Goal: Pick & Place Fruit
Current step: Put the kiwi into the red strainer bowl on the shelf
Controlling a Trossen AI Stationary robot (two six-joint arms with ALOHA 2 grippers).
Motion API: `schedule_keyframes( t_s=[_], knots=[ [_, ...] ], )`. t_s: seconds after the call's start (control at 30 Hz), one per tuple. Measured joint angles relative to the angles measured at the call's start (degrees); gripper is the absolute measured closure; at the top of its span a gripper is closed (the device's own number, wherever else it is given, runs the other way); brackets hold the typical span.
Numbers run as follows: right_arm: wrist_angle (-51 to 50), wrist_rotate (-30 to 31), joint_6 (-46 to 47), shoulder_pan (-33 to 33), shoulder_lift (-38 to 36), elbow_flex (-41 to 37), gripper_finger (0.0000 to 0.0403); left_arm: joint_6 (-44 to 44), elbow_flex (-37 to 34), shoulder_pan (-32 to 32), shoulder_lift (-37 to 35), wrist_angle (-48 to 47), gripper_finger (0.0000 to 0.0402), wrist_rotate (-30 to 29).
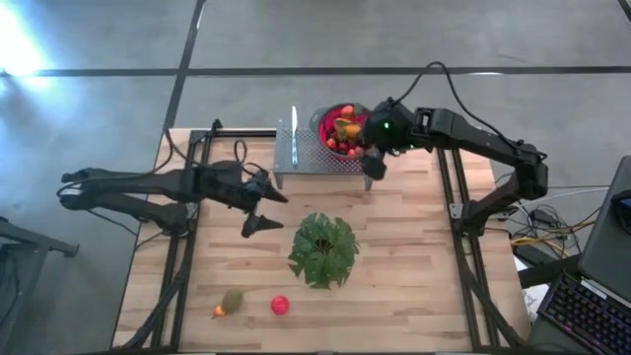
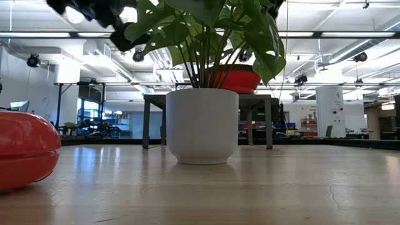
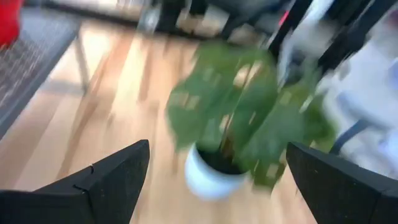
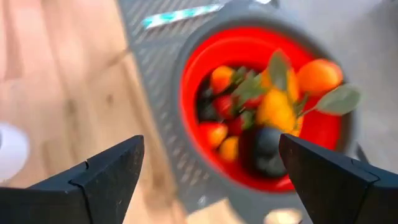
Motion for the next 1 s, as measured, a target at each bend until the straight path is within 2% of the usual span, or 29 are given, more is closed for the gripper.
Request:
schedule_keyframes(
  t_s=[0.13, 0.27, 0.43, 0.6, 0.77, 0.9, 1.0],
  knots=[
    [-4.6, 3.53, 2.9, 3.75, -0.18, -0.06, 0.0035, -0.43, 5.44, -3.55, 0.06, -16.51, 0.0019, -7.97],
    [-8.25, 9.76, 5.42, 7.76, -0.4, -0.12, 0.0035, -6.77, 8.76, -10.21, 0.17, -28.29, 0.0019, -16.51],
    [-11.16, 13.07, 8.22, 11.29, -0.76, -0.15, 0.0035, -22.38, 9.63, -22.31, 0.41, -37.26, 0.0019, -25.35],
    [-12.19, 13.48, 10.05, 12.24, -1.66, -0.15, 0.0035, -39.88, 9.64, -35.87, 3.03, -43.63, 0.0019, -33.24],
    [-12.16, 13.85, 10.46, 12.22, -2.31, -0.15, 0.0035, -51.39, 9.64, -44.31, 8.18, -44.08, 0.0019, -35.23],
    [-12.16, 14.82, 10.54, 12.22, -2.34, -0.15, 0.0035, -57.78, 9.64, -45.95, 13.17, -44.1, 0.0019, -34.39],
    [-12.16, 15.01, 10.19, 12.22, -2.34, -0.15, 0.0035, -62.42, 9.65, -45.95, 16.74, -44.15, 0.0019, -31.12]
  ],
)
